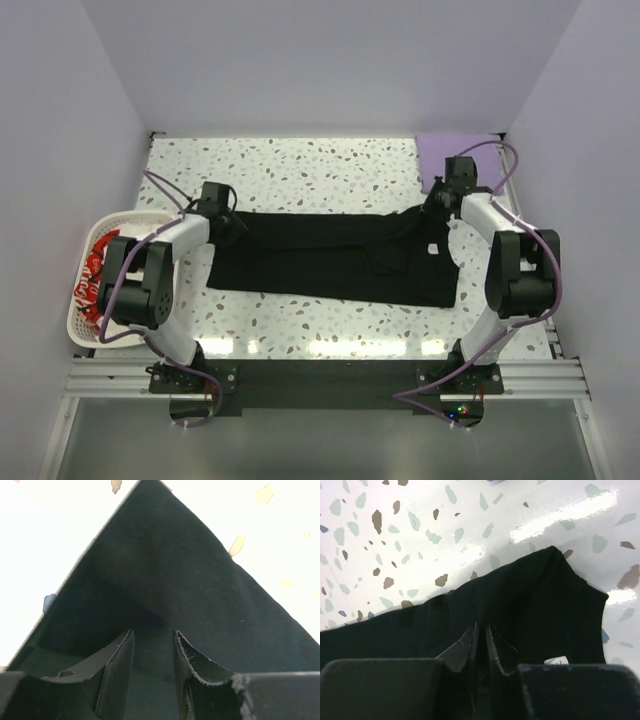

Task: Fold and stack the t-shirts
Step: Fold the tshirt

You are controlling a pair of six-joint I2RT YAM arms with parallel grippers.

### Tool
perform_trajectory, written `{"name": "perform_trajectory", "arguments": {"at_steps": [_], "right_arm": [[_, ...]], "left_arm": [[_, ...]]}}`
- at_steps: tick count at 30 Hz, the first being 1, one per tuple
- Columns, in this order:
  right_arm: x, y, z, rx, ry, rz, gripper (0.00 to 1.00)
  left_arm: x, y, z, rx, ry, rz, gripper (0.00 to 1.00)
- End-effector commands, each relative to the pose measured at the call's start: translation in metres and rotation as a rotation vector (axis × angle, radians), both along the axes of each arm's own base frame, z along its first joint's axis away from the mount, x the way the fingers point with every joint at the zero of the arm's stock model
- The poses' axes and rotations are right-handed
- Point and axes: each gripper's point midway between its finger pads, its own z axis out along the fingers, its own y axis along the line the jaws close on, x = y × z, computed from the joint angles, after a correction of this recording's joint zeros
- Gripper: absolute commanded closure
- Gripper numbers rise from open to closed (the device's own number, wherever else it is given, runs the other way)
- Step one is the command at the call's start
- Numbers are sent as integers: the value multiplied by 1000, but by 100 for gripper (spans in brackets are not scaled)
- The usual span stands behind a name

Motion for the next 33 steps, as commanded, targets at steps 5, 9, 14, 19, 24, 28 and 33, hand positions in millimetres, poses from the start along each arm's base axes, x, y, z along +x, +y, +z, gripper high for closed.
{"name": "perform_trajectory", "arguments": {"at_steps": [5, 9, 14, 19, 24, 28, 33], "right_arm": [[-7, -28, 25, -181, -2, -2, 61], [-11, -27, 24, -131, -24, -44, 44], [-22, -14, 14, 128, -136, -109, 45], [-32, 6, -4, 367, -189, -160, 47], [-30, 17, 1, 521, -309, -203, 48], [-30, 16, 8, 561, -375, -233, 49], [-39, -3, 6, 438, -317, -298, 57]], "left_arm": [[9, -2, 4, -4, -17, 15, 59], [9, -3, 3, -8, -13, 12, 59], [10, -3, 6, -6, -21, 8, 59], [10, -3, 6, -8, -20, 5, 59], [12, -4, 6, -12, -26, 2, 59], [14, -4, 8, -14, -30, 0, 59], [13, -3, 8, -9, -27, -1, 59]]}}
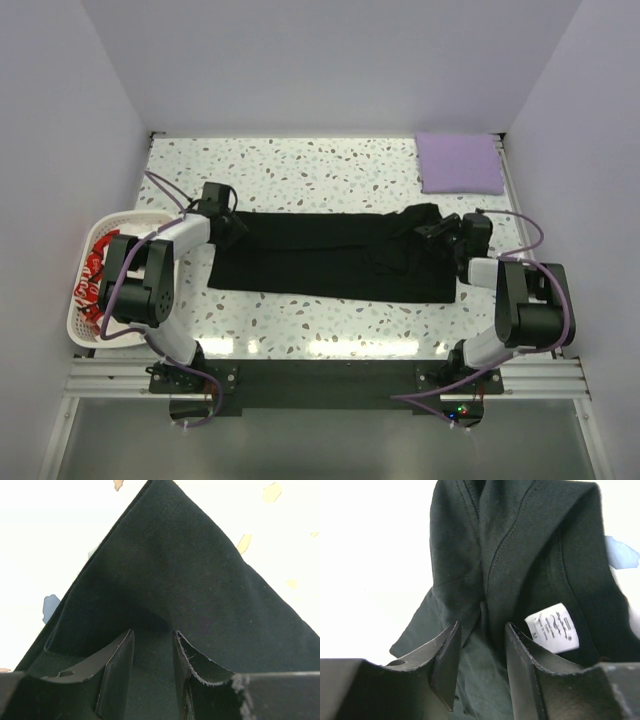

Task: Fold and stack the t-shirts
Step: Fold the tshirt

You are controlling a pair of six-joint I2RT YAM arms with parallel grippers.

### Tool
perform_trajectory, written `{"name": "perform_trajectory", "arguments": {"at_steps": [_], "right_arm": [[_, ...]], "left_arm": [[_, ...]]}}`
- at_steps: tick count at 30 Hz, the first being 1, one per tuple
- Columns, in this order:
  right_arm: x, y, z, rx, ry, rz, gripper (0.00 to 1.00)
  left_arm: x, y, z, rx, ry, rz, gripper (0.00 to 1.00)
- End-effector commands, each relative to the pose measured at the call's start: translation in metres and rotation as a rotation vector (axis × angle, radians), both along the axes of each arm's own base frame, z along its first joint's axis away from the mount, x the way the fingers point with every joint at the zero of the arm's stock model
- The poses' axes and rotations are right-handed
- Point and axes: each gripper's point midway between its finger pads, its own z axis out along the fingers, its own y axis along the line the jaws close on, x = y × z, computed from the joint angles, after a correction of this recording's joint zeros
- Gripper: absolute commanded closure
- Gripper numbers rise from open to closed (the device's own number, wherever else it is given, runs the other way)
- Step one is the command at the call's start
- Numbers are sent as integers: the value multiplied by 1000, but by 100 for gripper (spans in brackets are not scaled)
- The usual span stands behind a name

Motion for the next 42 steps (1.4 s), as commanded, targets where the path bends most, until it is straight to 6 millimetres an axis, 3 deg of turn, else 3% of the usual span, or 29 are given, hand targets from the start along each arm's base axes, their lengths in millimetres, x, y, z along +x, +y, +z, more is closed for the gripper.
{"name": "perform_trajectory", "arguments": {"at_steps": [1, 7, 12, 17, 24, 29, 36, 42], "right_arm": [[10, -25, 40, -118, -80, -94, 57], [-6, -46, 37, -278, 13, -99, 59], [2, -29, 44, -212, -46, -26, 62], [18, -9, 51, -90, -146, 9, 58], [25, 8, 31, -2, -150, 3, 54], [25, 12, 23, 25, -161, -19, 48], [26, 13, 9, 91, -181, -64, 48], [30, 7, 17, 136, -277, -120, 48]], "left_arm": [[14, -2, 13, -9, -43, -1, 59], [15, -2, 11, -18, -42, 4, 59], [16, -3, 10, -21, -42, 3, 59], [16, -4, 10, -26, -42, -1, 59], [16, -5, 10, -29, -44, -2, 59], [15, -3, 11, -24, -44, 1, 59], [14, -3, 9, -23, -40, 1, 59], [13, -3, 9, -20, -40, 1, 59]]}}
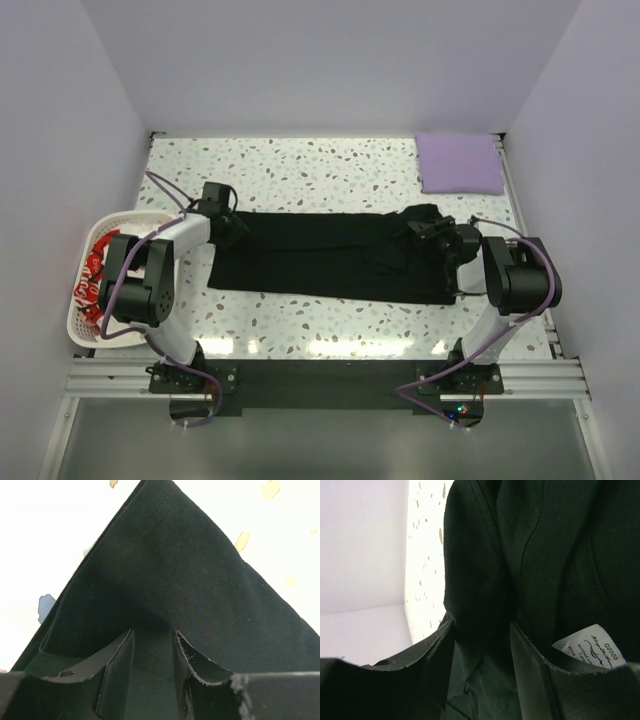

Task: Fold and stack the t-shirts
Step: Fold the tshirt

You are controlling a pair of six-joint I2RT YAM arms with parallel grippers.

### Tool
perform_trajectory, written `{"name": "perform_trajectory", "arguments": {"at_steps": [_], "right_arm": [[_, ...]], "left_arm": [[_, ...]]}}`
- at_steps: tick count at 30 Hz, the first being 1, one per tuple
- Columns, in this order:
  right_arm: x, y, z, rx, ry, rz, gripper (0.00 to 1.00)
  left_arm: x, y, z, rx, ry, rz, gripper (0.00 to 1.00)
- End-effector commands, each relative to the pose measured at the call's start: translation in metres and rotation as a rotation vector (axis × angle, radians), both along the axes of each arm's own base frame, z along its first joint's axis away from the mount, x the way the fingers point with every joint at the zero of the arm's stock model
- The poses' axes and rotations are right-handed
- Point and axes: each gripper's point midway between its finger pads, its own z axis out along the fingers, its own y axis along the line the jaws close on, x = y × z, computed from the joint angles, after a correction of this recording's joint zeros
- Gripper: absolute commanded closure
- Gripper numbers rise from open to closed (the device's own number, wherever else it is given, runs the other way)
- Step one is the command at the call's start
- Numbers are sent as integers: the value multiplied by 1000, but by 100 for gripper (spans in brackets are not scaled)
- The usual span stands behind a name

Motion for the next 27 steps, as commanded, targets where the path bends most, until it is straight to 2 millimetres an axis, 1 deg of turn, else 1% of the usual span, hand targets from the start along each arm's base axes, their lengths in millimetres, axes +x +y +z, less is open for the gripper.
{"name": "perform_trajectory", "arguments": {"at_steps": [1, 2, 5, 10, 11, 14, 15, 18, 20, 21, 22, 23, 24, 25, 26, 27], "right_arm": [[12, -8, 26, 16, -146, -65, 48], [11, -12, 25, 8, -146, -88, 49], [13, -16, 32, 2, -177, -107, 50], [14, -23, 35, -8, -191, -147, 59], [14, -23, 33, -14, -182, -147, 63], [13, -24, 33, -26, -181, -149, 69], [13, -25, 31, -31, -172, -152, 71], [11, -26, 27, -48, -154, -149, 73], [11, -25, 25, -54, -146, -141, 76], [11, -25, 23, -59, -139, -139, 80], [10, -24, 21, -64, -129, -134, 82], [12, -24, 24, -71, -125, -126, 84], [9, -24, 13, -97, -75, -109, 88], [15, -23, 22, -113, -84, -98, 90], [17, -22, 23, -129, -65, -77, 91], [9, -22, 7, -183, 22, -44, 94]], "left_arm": [[13, 0, 9, -7, -40, 11, 59], [12, 0, 9, -5, -40, 10, 59], [11, 2, 7, 1, -35, 15, 59], [10, 2, 4, 4, -29, 15, 59], [10, 3, 5, 3, -30, 17, 59], [11, 3, 5, 3, -32, 16, 59], [11, 3, 4, 4, -30, 16, 59], [11, 3, 4, 4, -30, 16, 60], [12, 2, 4, 2, -30, 15, 60], [12, 2, 4, 2, -31, 15, 60], [12, 2, 4, 3, -30, 14, 60], [11, 2, 3, 3, -27, 15, 60], [11, 3, 3, 4, -27, 16, 60], [10, 3, 3, 7, -26, 18, 60], [10, 4, 3, 8, -26, 18, 60], [10, 5, 3, 12, -24, 21, 60]]}}
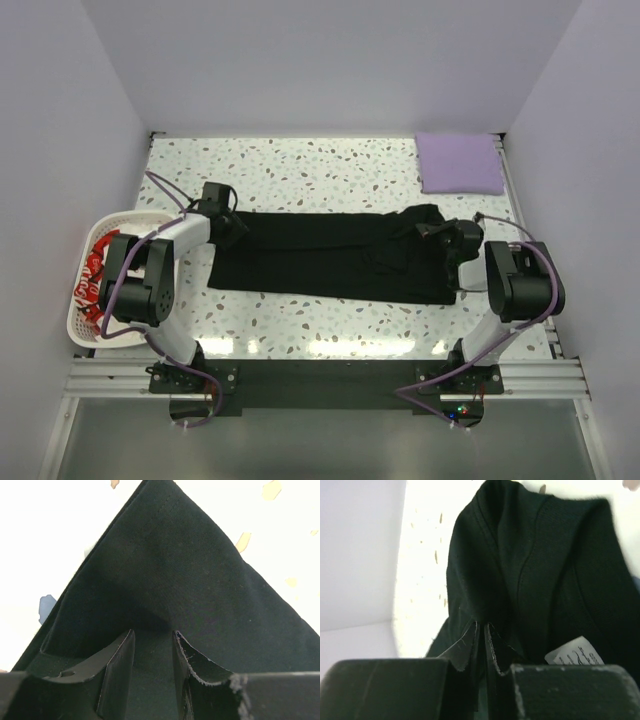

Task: Fold and stack the t-shirts
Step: Fold the tshirt

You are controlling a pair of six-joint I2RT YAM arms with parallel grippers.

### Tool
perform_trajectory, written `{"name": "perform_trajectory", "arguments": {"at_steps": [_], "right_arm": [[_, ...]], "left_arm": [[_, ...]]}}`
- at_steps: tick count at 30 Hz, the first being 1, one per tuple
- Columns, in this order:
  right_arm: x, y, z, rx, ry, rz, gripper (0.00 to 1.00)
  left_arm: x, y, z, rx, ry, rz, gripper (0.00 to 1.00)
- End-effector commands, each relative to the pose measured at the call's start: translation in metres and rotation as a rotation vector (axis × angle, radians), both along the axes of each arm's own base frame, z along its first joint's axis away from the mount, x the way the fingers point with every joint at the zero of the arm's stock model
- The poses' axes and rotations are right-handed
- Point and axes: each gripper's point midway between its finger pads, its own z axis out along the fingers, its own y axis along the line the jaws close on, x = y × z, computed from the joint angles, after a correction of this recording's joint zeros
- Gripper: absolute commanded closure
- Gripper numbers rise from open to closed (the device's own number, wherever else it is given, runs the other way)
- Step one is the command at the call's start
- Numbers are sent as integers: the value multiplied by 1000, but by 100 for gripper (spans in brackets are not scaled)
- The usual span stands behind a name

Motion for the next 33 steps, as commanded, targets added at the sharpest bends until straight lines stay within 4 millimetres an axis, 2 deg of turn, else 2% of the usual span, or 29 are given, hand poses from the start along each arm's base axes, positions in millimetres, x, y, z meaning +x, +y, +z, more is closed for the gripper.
{"name": "perform_trajectory", "arguments": {"at_steps": [1, 2, 3, 4, 6, 7, 8, 9, 10, 11, 15, 16, 19, 20, 21, 22, 24, 26, 29, 33], "right_arm": [[12, -6, 11, -154, 62, 55, 94], [13, -7, 17, -183, 73, 65, 95], [3, -12, 2, -242, 166, 90, 95], [11, -13, 13, -275, 163, 100, 96], [1, -19, 5, -360, 252, 148, 96], [9, -21, 15, -388, 247, 159, 96], [8, -23, 14, -414, 269, 176, 96], [0, -25, 4, -459, 330, 215, 96], [5, -27, 10, -482, 331, 226, 96], [-3, -30, 2, -518, 379, 259, 96], [-7, -36, -13, -561, 460, 289, 91], [-8, -37, -15, -562, 468, 290, 88], [-7, -37, -14, -561, 473, 291, 66], [-7, -36, -10, -559, 466, 288, 54], [-9, -35, -8, -558, 459, 287, 51], [-8, -34, 5, -559, 424, 274, 48], [-10, -33, 16, -577, 402, 261, 47], [-13, -21, 30, -596, 365, 275, 45], [-21, -3, 38, -597, 324, 320, 45], [-27, 25, 38, -687, 327, 383, 46]], "left_arm": [[10, 4, 4, 12, -27, 19, 60], [9, 4, 4, 13, -22, 19, 60], [8, 5, 3, 15, -19, 20, 60], [8, 6, 3, 21, -21, 22, 60], [8, 6, 3, 22, -19, 23, 60], [7, 6, 3, 22, -16, 26, 60], [7, 6, 2, 23, -16, 25, 60], [8, 6, 2, 22, -16, 26, 60], [8, 6, 2, 22, -14, 27, 60], [7, 6, 0, 23, -10, 27, 60], [6, 5, -3, 17, -2, 27, 60], [6, 5, -3, 15, -1, 27, 60], [6, 5, -3, 16, 0, 28, 60], [6, 5, -2, 17, 0, 27, 60], [6, 5, -2, 17, 0, 27, 60], [6, 5, -2, 18, -2, 26, 60], [7, 5, -1, 14, -6, 27, 60], [6, 4, -1, 13, -3, 25, 60], [7, 5, -2, 15, -4, 26, 60], [7, 5, 0, 13, -7, 27, 60]]}}
